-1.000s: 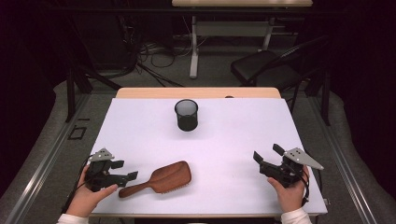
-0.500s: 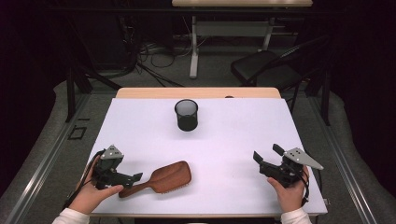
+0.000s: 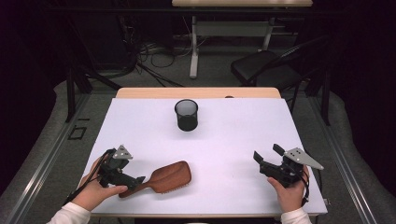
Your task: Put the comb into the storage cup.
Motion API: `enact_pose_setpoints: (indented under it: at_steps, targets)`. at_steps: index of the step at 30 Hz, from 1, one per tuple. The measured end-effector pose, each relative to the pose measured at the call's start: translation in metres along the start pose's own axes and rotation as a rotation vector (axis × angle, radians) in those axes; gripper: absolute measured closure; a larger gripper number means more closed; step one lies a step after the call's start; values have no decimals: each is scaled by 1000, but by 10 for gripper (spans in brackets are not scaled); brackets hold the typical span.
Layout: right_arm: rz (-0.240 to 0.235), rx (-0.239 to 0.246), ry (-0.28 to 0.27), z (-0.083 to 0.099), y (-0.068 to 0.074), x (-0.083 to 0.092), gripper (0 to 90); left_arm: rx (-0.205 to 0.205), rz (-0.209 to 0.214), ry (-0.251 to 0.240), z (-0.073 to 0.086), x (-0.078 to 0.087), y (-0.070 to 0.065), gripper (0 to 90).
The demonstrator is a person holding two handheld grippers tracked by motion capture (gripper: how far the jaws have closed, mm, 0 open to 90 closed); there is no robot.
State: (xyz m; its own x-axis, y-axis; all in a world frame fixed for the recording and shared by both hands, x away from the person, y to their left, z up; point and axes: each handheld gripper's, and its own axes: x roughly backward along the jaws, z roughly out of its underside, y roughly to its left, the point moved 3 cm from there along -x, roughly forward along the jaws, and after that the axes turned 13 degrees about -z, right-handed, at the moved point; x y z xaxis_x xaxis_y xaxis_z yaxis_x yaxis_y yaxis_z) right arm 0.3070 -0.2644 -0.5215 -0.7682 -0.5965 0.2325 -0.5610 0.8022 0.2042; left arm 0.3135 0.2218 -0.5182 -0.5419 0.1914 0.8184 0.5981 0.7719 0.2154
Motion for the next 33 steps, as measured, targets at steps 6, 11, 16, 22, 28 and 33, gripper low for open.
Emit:
enact_pose_setpoints:
  at_steps: [6,11,16,22,28,33]
  targets:
    - [0,1,1,0,0,0,153,-42,-17,38,0,-1,1,6]
    - [-4,-1,21,0,0,1,153,-71,-21,68,0,-3,2,6]
    - [1,3,5,0,0,0,153,-92,-23,101,-1,-6,2,11]
    - [0,4,-1,0,0,0,153,-103,-9,110,-6,-9,-2,25]
    - [1,7,-4,0,0,1,153,-153,-3,132,-12,-14,-10,60]
    - [1,4,5,0,0,0,153,-194,-17,160,-17,-18,-13,70]
